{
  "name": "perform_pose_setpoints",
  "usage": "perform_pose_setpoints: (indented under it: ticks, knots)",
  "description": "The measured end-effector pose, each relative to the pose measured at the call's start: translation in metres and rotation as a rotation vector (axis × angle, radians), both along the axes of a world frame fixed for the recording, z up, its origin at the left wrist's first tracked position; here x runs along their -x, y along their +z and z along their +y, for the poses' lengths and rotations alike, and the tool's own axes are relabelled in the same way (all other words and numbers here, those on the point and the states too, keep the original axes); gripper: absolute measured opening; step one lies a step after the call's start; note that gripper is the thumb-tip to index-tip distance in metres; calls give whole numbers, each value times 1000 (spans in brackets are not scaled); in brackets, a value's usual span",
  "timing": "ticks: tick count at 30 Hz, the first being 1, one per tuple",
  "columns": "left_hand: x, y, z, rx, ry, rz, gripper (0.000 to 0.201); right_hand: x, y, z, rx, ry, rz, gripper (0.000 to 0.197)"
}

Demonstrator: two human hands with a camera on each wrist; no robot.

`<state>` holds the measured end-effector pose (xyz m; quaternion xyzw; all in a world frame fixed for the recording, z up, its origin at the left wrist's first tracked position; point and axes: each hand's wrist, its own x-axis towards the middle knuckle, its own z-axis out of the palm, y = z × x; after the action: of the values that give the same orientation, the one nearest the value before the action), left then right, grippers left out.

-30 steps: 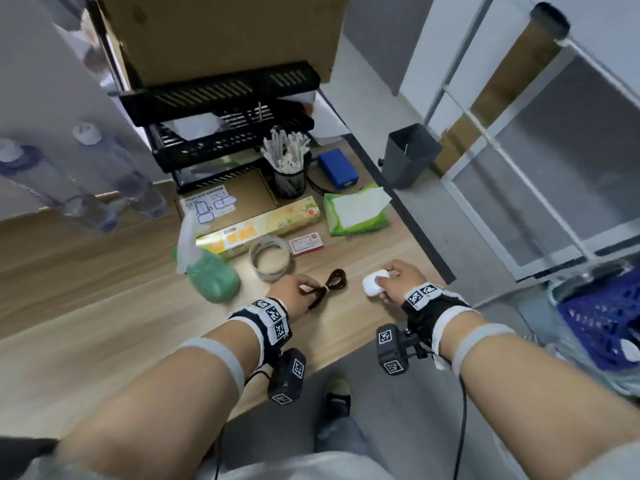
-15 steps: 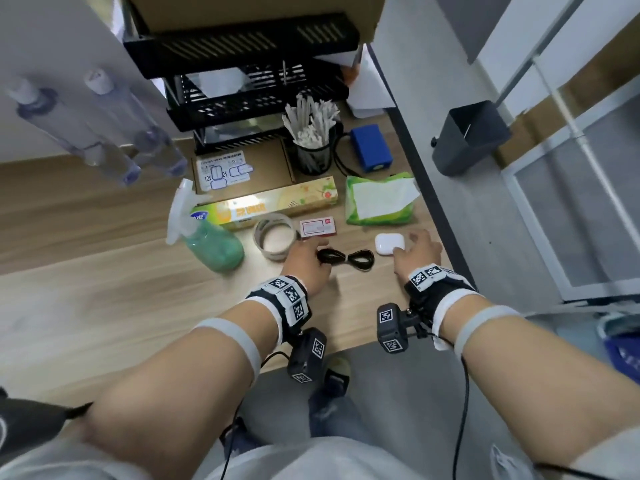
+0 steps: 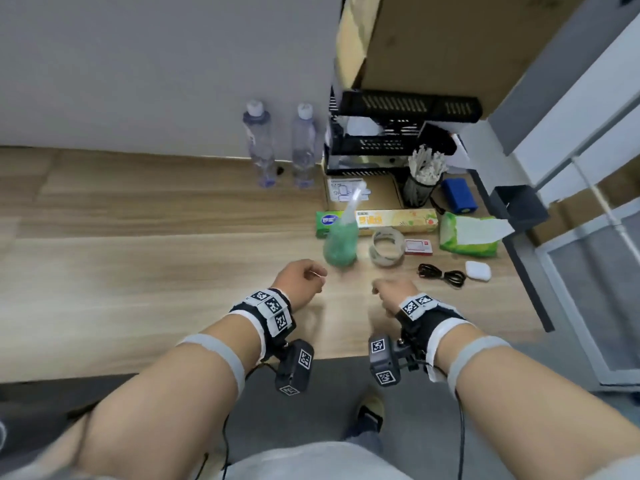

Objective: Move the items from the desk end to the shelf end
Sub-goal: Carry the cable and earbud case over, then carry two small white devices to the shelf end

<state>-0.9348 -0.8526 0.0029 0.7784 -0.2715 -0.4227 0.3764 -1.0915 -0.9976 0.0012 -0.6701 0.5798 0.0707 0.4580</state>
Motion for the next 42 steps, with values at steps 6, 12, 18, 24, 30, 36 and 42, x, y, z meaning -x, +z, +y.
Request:
perform_pose_setpoints:
  ticks: [6,12,18,24,30,36,42]
  knots:
    - [-120,36,204,65,317,11,13,-155,36,183,-129,143,-214,20]
    - [-207,71,404,92,763,-42,15,-298,66,342,-218,425,-307,20]
    - [-259,90,547,114,1028,-129,14,-410,95,470,-322,635,-352,6]
    - [-315,98,663,68,1197,-206,12,-517,95,584,-420,748,-400,18]
    - [-404,106,752,18,1315,-241,14,-633,84,676,-524,795,-389,18]
    - [-493,119,826,19,1437,-296,17,-732,93,744,-546,801,-407,13]
    - [-567,113,871,-8,1478,-293,15,-808,92,792,-546,803,-414,10]
